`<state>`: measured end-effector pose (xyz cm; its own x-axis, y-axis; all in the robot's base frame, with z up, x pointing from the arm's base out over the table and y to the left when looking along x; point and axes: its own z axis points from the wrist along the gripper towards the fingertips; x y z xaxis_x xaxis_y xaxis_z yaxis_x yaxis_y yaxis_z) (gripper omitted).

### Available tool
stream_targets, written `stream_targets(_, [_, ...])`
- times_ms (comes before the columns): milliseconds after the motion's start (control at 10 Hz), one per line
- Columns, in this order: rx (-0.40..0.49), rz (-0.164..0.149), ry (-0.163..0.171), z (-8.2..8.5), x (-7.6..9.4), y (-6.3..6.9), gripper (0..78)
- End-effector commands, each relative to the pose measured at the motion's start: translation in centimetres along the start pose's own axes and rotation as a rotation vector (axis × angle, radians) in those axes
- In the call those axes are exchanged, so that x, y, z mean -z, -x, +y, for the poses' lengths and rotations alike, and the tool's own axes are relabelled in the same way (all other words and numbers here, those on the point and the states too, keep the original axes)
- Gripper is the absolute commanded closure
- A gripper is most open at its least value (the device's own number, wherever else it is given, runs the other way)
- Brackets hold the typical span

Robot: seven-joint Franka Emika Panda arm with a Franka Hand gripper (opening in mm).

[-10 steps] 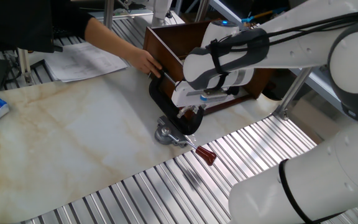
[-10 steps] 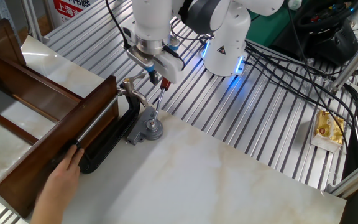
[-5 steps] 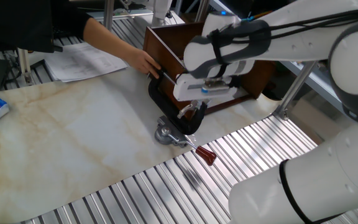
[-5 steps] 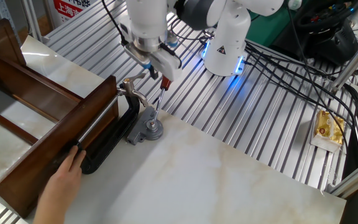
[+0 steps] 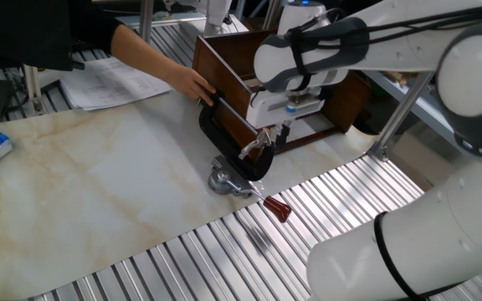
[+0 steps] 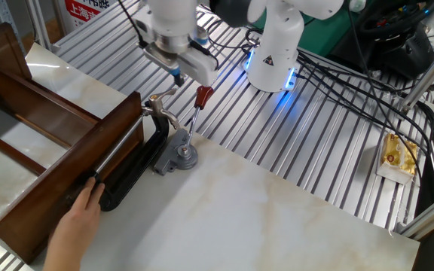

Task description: Turn off the water tap

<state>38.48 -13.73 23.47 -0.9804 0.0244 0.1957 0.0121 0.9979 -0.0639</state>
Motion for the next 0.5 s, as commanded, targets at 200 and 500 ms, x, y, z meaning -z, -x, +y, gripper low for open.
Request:
stream_targets(200, [-0.043, -0.052, 0.048, -0.9, -1.3, 1.0, 77.6])
stream_targets(500, [-0.146, -0.055, 0.093, 0.2, -1.2, 0.9, 77.6])
